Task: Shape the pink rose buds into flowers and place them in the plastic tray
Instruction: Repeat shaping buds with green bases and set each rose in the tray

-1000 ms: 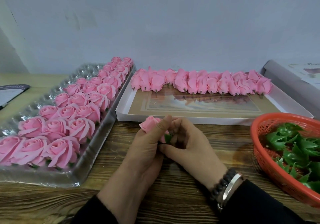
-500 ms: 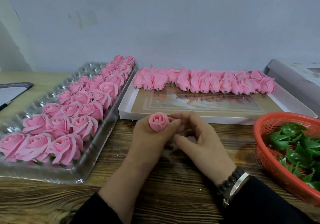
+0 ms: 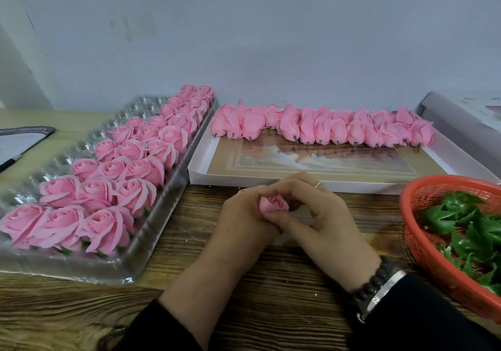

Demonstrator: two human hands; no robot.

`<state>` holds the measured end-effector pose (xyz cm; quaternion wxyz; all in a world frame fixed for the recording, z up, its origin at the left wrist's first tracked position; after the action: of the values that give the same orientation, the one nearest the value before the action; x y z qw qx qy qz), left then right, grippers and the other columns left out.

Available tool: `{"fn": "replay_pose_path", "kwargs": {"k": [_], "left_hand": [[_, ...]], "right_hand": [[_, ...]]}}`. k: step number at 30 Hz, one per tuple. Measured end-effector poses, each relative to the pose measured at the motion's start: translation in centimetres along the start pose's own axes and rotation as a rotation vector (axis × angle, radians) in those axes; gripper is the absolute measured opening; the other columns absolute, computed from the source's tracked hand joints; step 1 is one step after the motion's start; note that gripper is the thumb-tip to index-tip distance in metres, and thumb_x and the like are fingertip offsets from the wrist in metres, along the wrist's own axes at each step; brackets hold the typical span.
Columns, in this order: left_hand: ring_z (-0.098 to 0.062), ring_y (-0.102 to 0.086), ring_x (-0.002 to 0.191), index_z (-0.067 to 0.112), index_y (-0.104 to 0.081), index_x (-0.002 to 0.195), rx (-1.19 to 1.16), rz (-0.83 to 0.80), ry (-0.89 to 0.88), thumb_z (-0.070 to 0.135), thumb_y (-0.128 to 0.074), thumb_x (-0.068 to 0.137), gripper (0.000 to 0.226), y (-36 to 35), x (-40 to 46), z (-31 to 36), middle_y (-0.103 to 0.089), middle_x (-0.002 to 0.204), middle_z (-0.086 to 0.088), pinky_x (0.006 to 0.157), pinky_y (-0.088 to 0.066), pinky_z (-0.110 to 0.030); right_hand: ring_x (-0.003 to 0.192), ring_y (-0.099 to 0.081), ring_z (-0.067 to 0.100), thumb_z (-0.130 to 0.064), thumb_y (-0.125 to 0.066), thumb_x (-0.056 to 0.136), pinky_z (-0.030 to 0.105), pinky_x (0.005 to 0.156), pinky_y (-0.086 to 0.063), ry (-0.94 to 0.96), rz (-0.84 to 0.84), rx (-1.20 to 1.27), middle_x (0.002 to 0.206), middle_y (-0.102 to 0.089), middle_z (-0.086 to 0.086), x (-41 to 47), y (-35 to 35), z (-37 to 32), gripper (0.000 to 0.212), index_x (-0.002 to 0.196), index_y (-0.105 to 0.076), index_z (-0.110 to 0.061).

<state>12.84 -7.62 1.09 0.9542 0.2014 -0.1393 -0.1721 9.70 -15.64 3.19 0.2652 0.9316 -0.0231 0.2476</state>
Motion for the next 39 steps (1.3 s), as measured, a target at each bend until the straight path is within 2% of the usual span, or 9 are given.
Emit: {"fn": "replay_pose_path", "kwargs": {"k": [5,8,15,18,22,26,29,34,39], "left_hand": [[-0.001,-0.063,0.079,0.034,-0.045,0.122,-0.230,-0.088,0.096,0.005,-0.080,0.063,0.074,-0.3,0.3,-1.5,-0.059,0.096,-0.004,0.070,-0.051,-0.015],[-0.020,-0.065,0.096,0.033,-0.039,0.130,-0.276,-0.141,0.150,0.011,-0.080,0.055,0.088,-0.5,0.2,-2.0,-0.059,0.109,-0.012,0.081,-0.056,-0.032],[-0.010,-0.064,0.081,0.014,-0.056,0.108,-0.132,-0.173,0.082,0.004,-0.076,0.067,0.047,-1.0,0.1,-1.1,-0.066,0.095,0.000,0.070,-0.054,-0.023],[-0.006,-0.059,0.055,0.015,-0.063,0.086,-0.095,-0.249,0.078,0.002,-0.069,0.075,0.018,-1.6,-0.1,-0.9,-0.066,0.065,0.002,0.054,-0.050,-0.020],[0.003,-0.050,0.041,0.027,-0.059,0.072,-0.120,-0.175,0.057,0.003,-0.067,0.078,0.026,-1.0,-0.1,-0.6,-0.060,0.048,0.014,0.046,-0.042,-0.010],[0.003,-0.052,0.052,0.026,-0.058,0.065,-0.119,-0.068,-0.052,0.006,-0.070,0.077,0.026,-0.7,0.2,0.5,-0.060,0.056,0.011,0.053,-0.042,-0.011],[-0.007,-0.060,0.067,0.020,-0.064,0.073,-0.100,-0.057,-0.104,0.005,-0.071,0.074,0.016,-1.2,0.1,0.7,-0.067,0.072,0.002,0.067,-0.052,-0.025],[0.007,-0.063,0.080,0.031,-0.060,0.079,-0.159,-0.089,-0.182,0.005,-0.059,0.083,0.026,-2.3,-0.3,1.2,-0.066,0.077,0.026,0.066,-0.048,-0.009],[-0.011,-0.063,0.087,0.018,-0.061,0.088,-0.561,-0.105,-0.086,0.004,-0.049,0.079,0.020,-2.9,-0.1,0.4,-0.066,0.086,0.004,0.081,-0.051,-0.025]], "right_hand": [[0.085,-0.055,0.001,-0.015,-0.068,0.076,0.006,0.074,-0.040,-0.003,0.005,0.040,0.090,-0.060,-0.010,0.3,1.1,0.3,0.020,0.088,-0.066,-0.031],[0.085,-0.055,0.001,-0.018,-0.066,0.074,0.010,0.078,-0.040,0.007,0.012,0.031,0.089,-0.060,-0.009,0.4,1.4,0.0,0.017,0.088,-0.067,-0.027],[0.100,-0.055,0.000,-0.009,-0.062,0.079,0.008,0.088,-0.038,0.065,-0.122,-0.009,0.099,-0.059,-0.014,0.3,0.2,-1.4,0.023,0.095,-0.070,-0.024],[0.097,-0.057,0.002,-0.005,-0.060,0.082,0.008,0.082,-0.043,0.054,-0.158,0.037,0.099,-0.059,-0.012,0.2,-0.1,-1.5,0.025,0.096,-0.070,-0.022],[0.104,-0.057,0.007,0.001,-0.050,0.074,0.016,0.090,-0.043,0.078,-0.123,0.035,0.102,-0.063,-0.011,0.1,0.2,-1.9,0.044,0.105,-0.066,-0.026],[0.096,-0.063,0.004,-0.010,-0.045,0.081,0.014,0.079,-0.047,-0.043,0.153,0.358,0.097,-0.071,-0.004,0.1,2.4,-0.6,0.034,0.102,-0.067,-0.024],[0.091,-0.066,0.004,-0.020,-0.044,0.085,0.016,0.078,-0.048,-0.094,0.311,0.398,0.094,-0.072,-0.006,0.0,2.8,-0.1,0.026,0.090,-0.069,-0.024],[0.069,-0.057,-0.004,-0.037,-0.042,0.086,0.007,0.067,-0.038,-0.032,0.222,0.152,0.068,-0.063,-0.021,0.2,0.3,-2.0,0.031,0.090,-0.070,-0.028],[0.092,-0.062,-0.001,-0.031,-0.056,0.078,0.014,0.086,-0.045,-0.066,0.169,0.065,0.088,-0.069,-0.016,0.3,-0.5,-1.3,0.019,0.084,-0.073,-0.024]]}}
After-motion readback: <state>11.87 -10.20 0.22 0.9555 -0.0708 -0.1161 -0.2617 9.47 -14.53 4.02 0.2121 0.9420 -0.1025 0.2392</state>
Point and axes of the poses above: each hand's wrist, its own x-axis towards the middle knuckle, its own y-axis out of the back of the hand, z = x × y, the point moved 10 cm from there along x, towards the middle knuckle
